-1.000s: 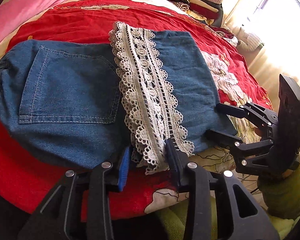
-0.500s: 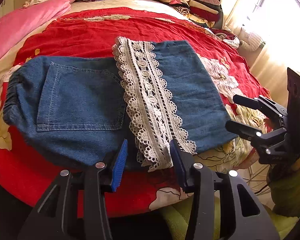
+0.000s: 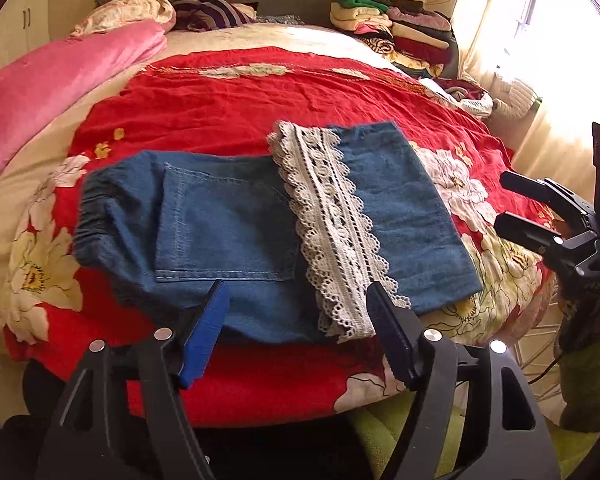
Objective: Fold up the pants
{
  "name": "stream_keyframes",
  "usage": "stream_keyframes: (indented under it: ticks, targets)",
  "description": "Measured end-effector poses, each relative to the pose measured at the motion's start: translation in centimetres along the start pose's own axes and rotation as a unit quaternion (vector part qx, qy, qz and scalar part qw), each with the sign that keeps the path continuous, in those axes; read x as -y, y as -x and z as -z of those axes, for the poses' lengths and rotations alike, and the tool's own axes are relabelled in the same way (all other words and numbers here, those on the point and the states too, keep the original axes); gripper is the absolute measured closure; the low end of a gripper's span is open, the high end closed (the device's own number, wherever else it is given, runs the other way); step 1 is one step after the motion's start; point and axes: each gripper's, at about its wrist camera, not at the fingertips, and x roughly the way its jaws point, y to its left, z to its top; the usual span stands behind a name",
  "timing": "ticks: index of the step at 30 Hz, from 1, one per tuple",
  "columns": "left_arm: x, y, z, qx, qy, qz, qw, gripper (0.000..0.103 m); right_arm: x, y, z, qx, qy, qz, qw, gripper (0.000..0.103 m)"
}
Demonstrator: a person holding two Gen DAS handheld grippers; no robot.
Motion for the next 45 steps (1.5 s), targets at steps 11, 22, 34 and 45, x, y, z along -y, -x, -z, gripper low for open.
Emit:
stream_keyframes:
  ticks: [11,22,34,45]
  targets:
    - [-3.5,1.6,0.0,0.019,0.036,-0.033,0.9986,0.013,-1.4,-0.7,-4.0,0.02,0.008,-0.022,1.0,0.01]
    - [-8.3,1.4,1.0,0.018,0.097,-0.043,0.9942,0.009,-5.9,-5.2,-9.0,0.001,0.068,-0.068,0.995,0.009]
    - [-13.6,0.1,2.4,0.019,0.193,0.017,0.9808,0.055,-11.7,-12.6,-13.4,-0.055,0.12,-0.147,0.98,0.009]
    - [-13.1,-3.3,3.0,-0.009,0.2,0.055,0.9783,0.066,-16.6,-20.2,-14.4,-0.147,0.175,-0.194,0.954,0.009]
